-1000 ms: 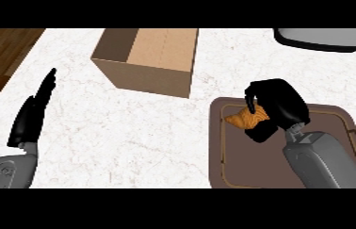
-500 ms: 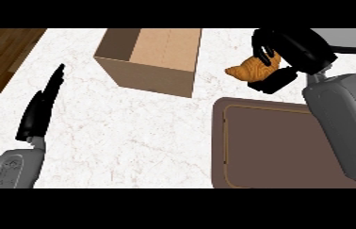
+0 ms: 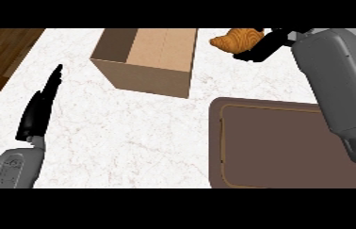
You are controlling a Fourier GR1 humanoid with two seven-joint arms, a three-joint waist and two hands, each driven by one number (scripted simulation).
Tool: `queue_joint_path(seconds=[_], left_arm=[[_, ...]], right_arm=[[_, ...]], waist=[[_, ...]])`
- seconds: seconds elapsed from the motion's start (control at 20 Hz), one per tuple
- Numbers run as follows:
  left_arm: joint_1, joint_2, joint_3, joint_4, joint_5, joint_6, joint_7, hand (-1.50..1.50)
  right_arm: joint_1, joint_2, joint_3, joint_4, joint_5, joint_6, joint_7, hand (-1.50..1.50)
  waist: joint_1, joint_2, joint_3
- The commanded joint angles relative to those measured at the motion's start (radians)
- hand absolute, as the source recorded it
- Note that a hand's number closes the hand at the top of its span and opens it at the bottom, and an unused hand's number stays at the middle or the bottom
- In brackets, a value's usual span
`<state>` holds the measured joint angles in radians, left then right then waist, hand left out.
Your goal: Pick the croissant from the tray and place it in the cardboard box
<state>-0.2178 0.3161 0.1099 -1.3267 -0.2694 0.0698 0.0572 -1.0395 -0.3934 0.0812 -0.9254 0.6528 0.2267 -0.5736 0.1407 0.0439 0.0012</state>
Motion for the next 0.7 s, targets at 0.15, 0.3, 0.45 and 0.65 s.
queue_joint_path(seconds=[0.15, 0.3, 0.45, 0.65], left_arm=[[0.008, 0.016, 0.018, 0.020, 0.016, -0.023, -0.003, 0.00], [-0.005, 0.021, 0.033, 0.052, 0.007, -0.003, -0.021, 0.00], [-0.011, 0.027, 0.045, 0.047, 0.020, -0.014, 0.002, 0.00], [0.019, 0.005, 0.008, 0.003, -0.008, 0.003, -0.014, 0.00]], right_arm=[[-0.243, 0.130, -0.055, 0.306, -0.066, 0.066, -0.045, 1.50], [-0.342, 0.215, -0.081, 0.401, -0.063, 0.010, 0.021, 1.50], [-0.405, 0.268, -0.105, 0.490, -0.077, 0.014, 0.054, 1.50], [-0.456, 0.303, -0.125, 0.589, -0.073, -0.017, 0.087, 1.50]], waist=[[-0.021, -0.010, -0.002], [-0.029, -0.009, -0.003], [-0.041, -0.014, -0.003], [-0.005, -0.003, -0.003]])
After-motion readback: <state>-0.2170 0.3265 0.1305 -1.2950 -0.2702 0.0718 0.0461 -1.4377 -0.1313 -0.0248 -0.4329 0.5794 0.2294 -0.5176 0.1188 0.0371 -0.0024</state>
